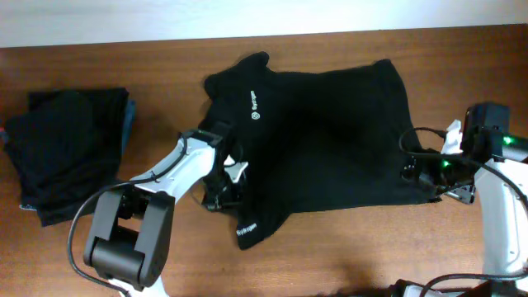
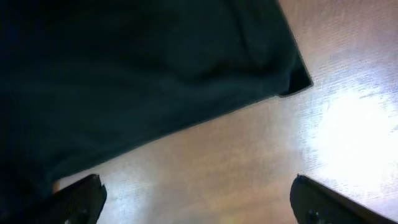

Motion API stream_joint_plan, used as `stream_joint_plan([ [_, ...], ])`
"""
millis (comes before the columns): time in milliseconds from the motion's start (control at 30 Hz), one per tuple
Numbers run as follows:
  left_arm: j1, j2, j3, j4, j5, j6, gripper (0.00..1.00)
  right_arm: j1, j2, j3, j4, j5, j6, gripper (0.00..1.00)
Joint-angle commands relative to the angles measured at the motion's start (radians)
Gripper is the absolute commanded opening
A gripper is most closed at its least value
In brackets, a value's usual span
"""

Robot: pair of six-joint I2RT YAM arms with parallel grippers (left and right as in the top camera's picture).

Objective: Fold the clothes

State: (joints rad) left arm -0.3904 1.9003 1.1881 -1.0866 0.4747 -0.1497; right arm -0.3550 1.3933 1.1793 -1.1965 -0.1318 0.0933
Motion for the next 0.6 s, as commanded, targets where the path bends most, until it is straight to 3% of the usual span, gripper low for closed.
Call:
stream_joint_plan([
  [0, 0.003, -0.035, 0.072, -0.014, -0.056, 0.035, 0.01, -0.008, 0.034, -0.004, 0.038, 0.014, -0.006, 1.0],
  [133, 0.003, -0.035, 0.085, -0.015, -0.056, 0.035, 0.01, -0.008, 0.112, -0.005, 0.061, 0.114, 0.055, 1.0],
  [567, 0.003, -0.035, 0.085, -0.014, -0.058, 0.035, 0.02, -0.053, 0.381, -0.005, 0.147, 0.154, 0.13, 0.99],
])
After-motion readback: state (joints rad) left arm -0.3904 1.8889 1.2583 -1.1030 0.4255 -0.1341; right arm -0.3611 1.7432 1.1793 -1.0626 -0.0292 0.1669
